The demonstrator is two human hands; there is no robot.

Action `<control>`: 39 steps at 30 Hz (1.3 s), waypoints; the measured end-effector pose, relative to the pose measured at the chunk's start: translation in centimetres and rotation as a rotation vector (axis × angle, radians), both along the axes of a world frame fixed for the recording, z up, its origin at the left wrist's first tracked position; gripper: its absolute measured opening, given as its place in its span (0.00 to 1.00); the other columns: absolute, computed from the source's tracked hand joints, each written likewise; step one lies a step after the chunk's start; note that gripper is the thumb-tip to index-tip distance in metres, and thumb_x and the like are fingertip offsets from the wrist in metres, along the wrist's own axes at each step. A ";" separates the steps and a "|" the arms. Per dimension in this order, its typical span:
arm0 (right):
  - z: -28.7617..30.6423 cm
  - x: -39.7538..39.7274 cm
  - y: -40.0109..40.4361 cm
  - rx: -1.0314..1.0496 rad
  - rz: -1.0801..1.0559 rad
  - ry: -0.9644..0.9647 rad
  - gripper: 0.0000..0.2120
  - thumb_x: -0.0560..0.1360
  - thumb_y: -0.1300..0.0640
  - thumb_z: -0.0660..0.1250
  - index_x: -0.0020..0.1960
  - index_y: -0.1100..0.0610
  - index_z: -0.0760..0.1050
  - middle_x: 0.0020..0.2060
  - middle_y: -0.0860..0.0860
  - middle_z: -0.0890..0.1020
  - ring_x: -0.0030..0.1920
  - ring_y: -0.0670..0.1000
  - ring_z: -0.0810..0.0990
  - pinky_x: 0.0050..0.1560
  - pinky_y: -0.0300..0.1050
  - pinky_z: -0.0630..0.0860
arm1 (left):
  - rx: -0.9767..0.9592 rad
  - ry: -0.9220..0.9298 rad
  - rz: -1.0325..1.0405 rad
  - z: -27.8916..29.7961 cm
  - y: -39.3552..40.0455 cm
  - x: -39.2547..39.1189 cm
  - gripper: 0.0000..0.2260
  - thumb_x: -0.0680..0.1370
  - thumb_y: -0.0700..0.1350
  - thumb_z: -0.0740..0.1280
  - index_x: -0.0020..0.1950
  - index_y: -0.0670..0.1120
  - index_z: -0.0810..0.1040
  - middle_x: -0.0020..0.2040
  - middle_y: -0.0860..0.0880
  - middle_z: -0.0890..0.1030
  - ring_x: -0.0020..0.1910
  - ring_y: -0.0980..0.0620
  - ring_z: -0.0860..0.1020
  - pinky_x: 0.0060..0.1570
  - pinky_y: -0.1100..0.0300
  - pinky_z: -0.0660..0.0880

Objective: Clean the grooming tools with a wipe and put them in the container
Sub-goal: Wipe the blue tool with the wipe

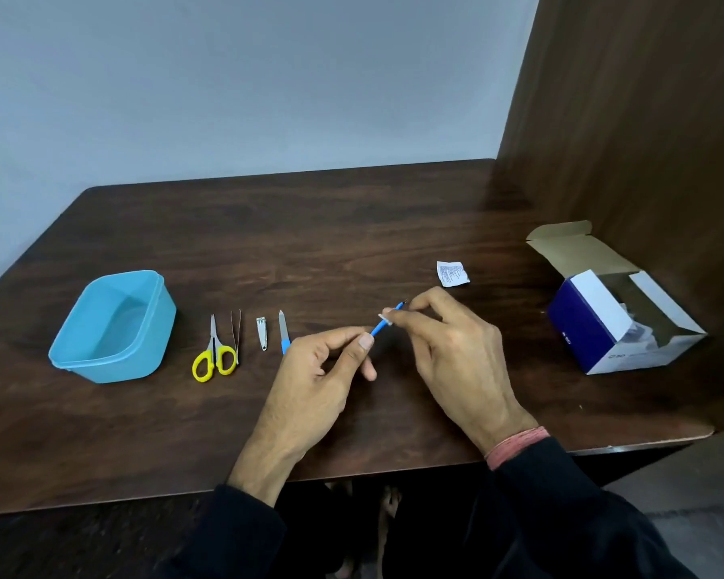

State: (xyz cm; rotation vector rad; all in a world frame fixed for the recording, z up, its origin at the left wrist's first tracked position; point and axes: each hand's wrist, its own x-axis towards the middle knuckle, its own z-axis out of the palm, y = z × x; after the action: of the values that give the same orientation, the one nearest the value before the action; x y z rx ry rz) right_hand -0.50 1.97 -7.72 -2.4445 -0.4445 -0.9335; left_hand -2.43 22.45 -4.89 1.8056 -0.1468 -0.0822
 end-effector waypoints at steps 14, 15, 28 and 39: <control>0.2 0.2 0.0 0.081 -0.124 0.019 0.14 0.82 0.61 0.72 0.64 0.49 0.89 0.51 0.46 0.81 0.44 0.48 0.82 0.40 0.51 0.84 | -0.064 0.008 -0.010 -1.5 0.7 0.8 0.18 0.90 0.51 0.65 0.45 0.46 0.86 0.27 0.44 0.68 0.23 0.51 0.60 0.25 0.61 0.58; 0.3 0.1 0.0 0.090 -0.125 0.016 0.14 0.82 0.62 0.73 0.64 0.50 0.89 0.51 0.47 0.81 0.44 0.48 0.82 0.40 0.51 0.84 | -0.075 0.004 -0.014 -1.6 0.8 0.8 0.17 0.90 0.52 0.65 0.48 0.46 0.87 0.30 0.38 0.69 0.24 0.49 0.61 0.25 0.61 0.58; 0.5 0.1 0.1 0.116 -0.168 0.013 0.12 0.83 0.59 0.71 0.63 0.52 0.89 0.50 0.47 0.81 0.44 0.48 0.81 0.41 0.52 0.85 | -0.108 -0.045 0.015 -2.1 0.8 1.1 0.12 0.90 0.48 0.66 0.58 0.50 0.90 0.36 0.51 0.81 0.23 0.56 0.65 0.23 0.63 0.62; 0.3 -0.1 0.0 0.089 -0.086 -0.059 0.12 0.86 0.58 0.70 0.64 0.50 0.89 0.50 0.47 0.83 0.47 0.50 0.84 0.42 0.52 0.84 | -0.139 0.005 0.003 -1.9 0.8 1.1 0.14 0.91 0.49 0.64 0.57 0.49 0.90 0.35 0.42 0.75 0.26 0.51 0.62 0.24 0.61 0.57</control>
State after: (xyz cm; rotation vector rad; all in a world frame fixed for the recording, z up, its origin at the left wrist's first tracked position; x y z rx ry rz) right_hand -0.59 1.99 -7.47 -2.3770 -0.3129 -1.0407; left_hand -1.29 23.23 -6.78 1.6670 -0.1425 -0.0730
